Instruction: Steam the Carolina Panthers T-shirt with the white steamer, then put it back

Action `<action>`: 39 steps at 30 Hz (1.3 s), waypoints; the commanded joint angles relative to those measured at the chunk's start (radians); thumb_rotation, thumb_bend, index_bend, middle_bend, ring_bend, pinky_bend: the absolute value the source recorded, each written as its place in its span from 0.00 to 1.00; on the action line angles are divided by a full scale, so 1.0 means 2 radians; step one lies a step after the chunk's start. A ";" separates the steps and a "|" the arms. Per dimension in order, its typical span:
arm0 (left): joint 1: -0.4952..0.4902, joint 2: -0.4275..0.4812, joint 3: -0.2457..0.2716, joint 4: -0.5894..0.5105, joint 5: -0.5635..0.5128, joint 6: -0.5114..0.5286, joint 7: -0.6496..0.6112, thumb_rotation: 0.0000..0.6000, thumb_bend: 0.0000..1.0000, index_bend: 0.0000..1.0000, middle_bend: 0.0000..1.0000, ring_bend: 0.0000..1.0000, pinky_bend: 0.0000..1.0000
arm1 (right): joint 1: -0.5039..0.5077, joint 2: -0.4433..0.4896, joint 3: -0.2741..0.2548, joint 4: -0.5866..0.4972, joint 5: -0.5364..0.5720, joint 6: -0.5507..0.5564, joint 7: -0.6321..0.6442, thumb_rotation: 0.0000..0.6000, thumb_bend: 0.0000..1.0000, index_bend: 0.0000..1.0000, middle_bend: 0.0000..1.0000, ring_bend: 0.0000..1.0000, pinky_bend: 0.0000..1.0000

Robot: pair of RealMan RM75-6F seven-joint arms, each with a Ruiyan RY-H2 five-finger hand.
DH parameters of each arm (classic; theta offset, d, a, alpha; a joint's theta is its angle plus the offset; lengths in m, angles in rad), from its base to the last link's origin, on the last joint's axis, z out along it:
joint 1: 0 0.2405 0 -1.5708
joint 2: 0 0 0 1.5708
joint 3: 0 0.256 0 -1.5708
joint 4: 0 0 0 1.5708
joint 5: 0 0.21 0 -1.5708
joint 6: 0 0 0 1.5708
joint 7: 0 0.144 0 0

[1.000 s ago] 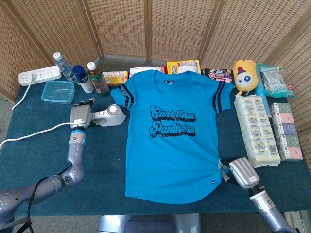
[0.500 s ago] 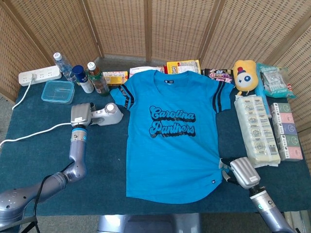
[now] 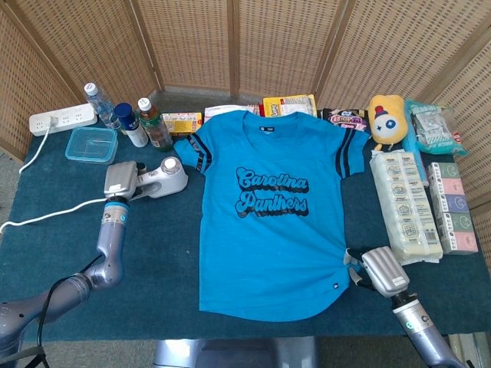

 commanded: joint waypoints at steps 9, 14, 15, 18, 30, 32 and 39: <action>0.048 0.083 0.036 -0.126 0.142 0.049 -0.123 1.00 0.55 0.66 0.71 0.64 0.70 | 0.001 -0.001 0.001 -0.010 0.000 -0.003 -0.004 1.00 0.52 0.72 0.64 0.64 0.73; 0.059 0.119 0.060 -0.191 0.187 0.050 -0.146 1.00 0.55 0.66 0.71 0.64 0.70 | 0.001 -0.001 0.000 -0.016 0.003 -0.009 -0.006 1.00 0.52 0.72 0.64 0.64 0.73; 0.060 0.122 0.064 -0.198 0.195 0.050 -0.149 1.00 0.55 0.66 0.71 0.64 0.70 | 0.001 0.000 0.000 -0.017 0.003 -0.010 -0.006 1.00 0.52 0.72 0.64 0.64 0.73; 0.061 0.125 0.074 -0.213 0.213 0.052 -0.155 1.00 0.54 0.66 0.71 0.64 0.70 | 0.002 0.000 0.000 -0.019 0.003 -0.011 -0.007 1.00 0.52 0.72 0.64 0.64 0.73; 0.031 0.061 0.100 -0.202 0.254 0.031 -0.142 1.00 0.54 0.66 0.71 0.64 0.70 | 0.001 0.005 0.000 -0.031 0.007 -0.017 -0.004 1.00 0.52 0.72 0.64 0.64 0.73; 0.027 0.046 0.102 -0.193 0.258 0.029 -0.139 1.00 0.54 0.66 0.71 0.64 0.70 | 0.001 0.006 -0.001 -0.032 0.007 -0.018 -0.003 1.00 0.52 0.72 0.64 0.64 0.73; 0.008 -0.006 0.104 -0.156 0.264 0.019 -0.128 1.00 0.53 0.66 0.71 0.64 0.70 | 0.002 0.008 -0.002 -0.039 0.005 -0.020 0.001 1.00 0.52 0.72 0.64 0.64 0.73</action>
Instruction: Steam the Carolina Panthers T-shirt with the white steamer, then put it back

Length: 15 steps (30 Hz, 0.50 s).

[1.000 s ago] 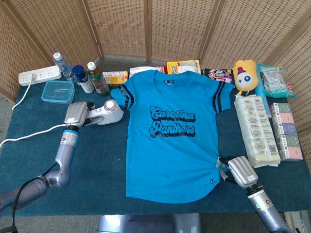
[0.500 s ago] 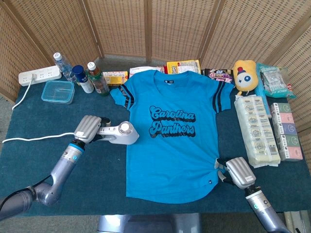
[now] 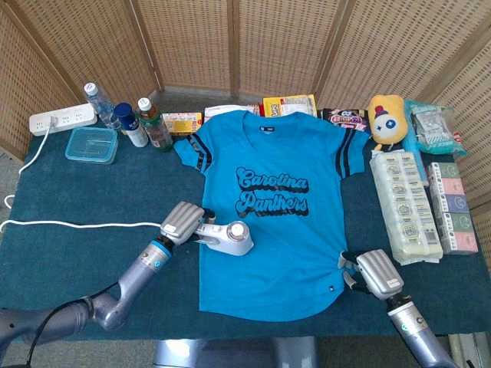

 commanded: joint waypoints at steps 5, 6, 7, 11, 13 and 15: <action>-0.019 -0.036 0.000 0.028 0.004 -0.010 0.019 1.00 0.53 0.66 0.71 0.64 0.70 | 0.001 0.002 0.000 -0.002 -0.001 0.000 0.004 1.00 0.52 0.72 0.64 0.64 0.73; -0.021 -0.039 -0.001 0.030 0.004 -0.011 0.022 1.00 0.53 0.66 0.71 0.64 0.70 | 0.001 0.002 0.000 -0.001 -0.002 0.001 0.004 1.00 0.52 0.72 0.64 0.64 0.73; -0.023 -0.043 -0.003 0.032 0.004 -0.011 0.024 1.00 0.53 0.66 0.71 0.64 0.70 | 0.001 0.002 0.000 -0.001 -0.003 0.001 0.004 1.00 0.52 0.72 0.64 0.64 0.73; -0.030 -0.055 -0.008 0.037 0.001 -0.013 0.035 1.00 0.53 0.66 0.71 0.64 0.70 | 0.001 0.001 0.001 0.001 -0.003 0.002 0.007 1.00 0.52 0.72 0.64 0.64 0.73; -0.034 -0.062 -0.009 0.040 0.000 -0.014 0.040 1.00 0.53 0.66 0.71 0.64 0.70 | 0.001 0.001 0.001 0.002 -0.004 0.003 0.009 1.00 0.52 0.72 0.64 0.64 0.73; -0.038 -0.070 -0.010 0.043 -0.001 -0.016 0.046 1.00 0.53 0.66 0.71 0.64 0.70 | 0.002 0.001 0.002 0.003 -0.004 0.003 0.010 1.00 0.52 0.72 0.64 0.64 0.73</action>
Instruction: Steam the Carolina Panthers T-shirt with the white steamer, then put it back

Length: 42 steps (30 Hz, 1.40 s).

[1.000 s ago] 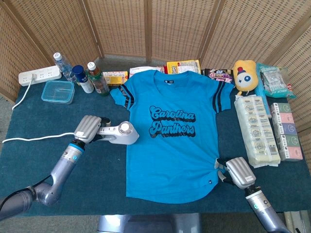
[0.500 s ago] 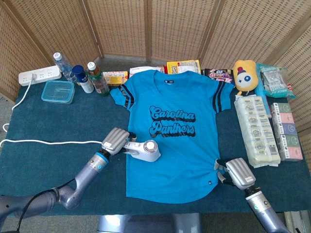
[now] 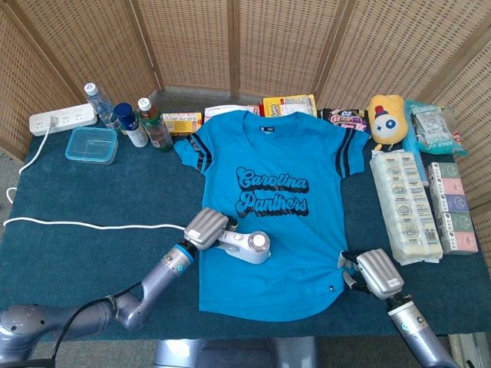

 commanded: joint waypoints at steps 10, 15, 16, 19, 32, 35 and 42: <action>-0.012 -0.029 0.005 0.030 0.009 0.006 0.029 1.00 0.53 0.66 0.71 0.64 0.70 | -0.001 -0.001 0.000 0.004 -0.001 0.003 0.006 1.00 0.52 0.73 0.64 0.64 0.73; -0.008 -0.023 0.004 0.042 0.010 0.011 0.021 1.00 0.53 0.66 0.71 0.64 0.70 | 0.000 -0.002 0.000 0.004 0.000 0.000 0.005 1.00 0.52 0.73 0.64 0.64 0.73; -0.007 -0.020 0.003 0.044 0.010 0.013 0.020 1.00 0.52 0.66 0.71 0.64 0.70 | 0.000 -0.002 0.000 0.004 -0.001 0.000 0.005 1.00 0.52 0.73 0.64 0.64 0.73; -0.003 -0.007 -0.001 0.047 0.008 0.018 0.015 1.00 0.52 0.66 0.71 0.64 0.70 | 0.001 -0.004 0.000 0.004 0.000 -0.002 0.003 1.00 0.52 0.73 0.64 0.64 0.73; 0.007 0.027 -0.004 0.047 0.010 0.036 0.016 1.00 0.52 0.66 0.71 0.64 0.70 | 0.003 -0.007 0.000 0.005 -0.001 -0.004 0.008 1.00 0.52 0.73 0.64 0.64 0.73; 0.006 0.025 0.001 0.047 0.015 0.037 0.019 1.00 0.52 0.66 0.71 0.64 0.70 | 0.002 -0.007 -0.001 0.007 -0.001 -0.003 0.010 1.00 0.52 0.73 0.64 0.64 0.73; -0.002 0.003 0.016 0.057 0.041 0.043 0.022 1.00 0.52 0.66 0.71 0.64 0.70 | -0.001 -0.004 -0.001 0.007 -0.001 0.001 0.014 1.00 0.52 0.73 0.64 0.64 0.73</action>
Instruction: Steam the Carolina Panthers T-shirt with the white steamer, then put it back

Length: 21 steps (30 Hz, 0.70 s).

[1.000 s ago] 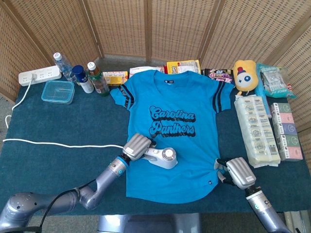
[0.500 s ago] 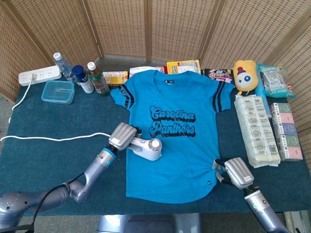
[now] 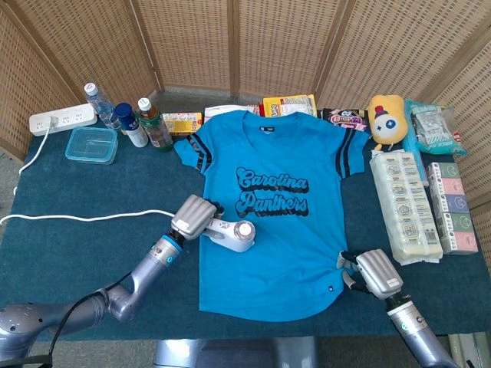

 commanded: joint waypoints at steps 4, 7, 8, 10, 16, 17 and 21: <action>-0.008 -0.020 0.012 0.013 0.021 0.006 0.002 1.00 0.52 0.66 0.71 0.64 0.70 | -0.002 0.002 0.000 0.001 0.001 0.003 0.002 1.00 0.52 0.73 0.64 0.64 0.73; -0.008 -0.028 0.017 0.015 0.030 0.011 -0.001 1.00 0.52 0.66 0.71 0.64 0.70 | -0.004 0.002 -0.001 0.002 0.001 0.005 0.004 1.00 0.52 0.73 0.64 0.64 0.73; -0.008 -0.030 0.018 0.016 0.033 0.013 -0.001 1.00 0.52 0.66 0.71 0.64 0.69 | -0.004 0.002 -0.001 0.002 0.000 0.005 0.005 1.00 0.52 0.73 0.64 0.64 0.73; -0.008 -0.032 0.022 0.015 0.038 0.017 -0.002 1.00 0.52 0.66 0.71 0.64 0.69 | -0.004 0.002 -0.001 0.003 0.000 0.006 0.005 1.00 0.52 0.73 0.64 0.64 0.73; -0.004 -0.033 0.035 0.013 0.061 0.033 0.001 1.00 0.52 0.66 0.71 0.64 0.67 | -0.004 0.000 -0.001 0.005 0.000 0.006 0.008 1.00 0.52 0.73 0.64 0.64 0.73; -0.004 -0.033 0.038 0.016 0.065 0.036 0.001 1.00 0.52 0.66 0.71 0.64 0.67 | -0.004 0.000 -0.001 0.005 -0.001 0.006 0.008 1.00 0.52 0.73 0.64 0.64 0.73; 0.000 -0.035 0.041 0.028 0.069 0.041 -0.005 1.00 0.52 0.66 0.71 0.64 0.67 | -0.004 -0.001 -0.001 0.005 0.000 0.005 0.007 1.00 0.52 0.73 0.64 0.65 0.74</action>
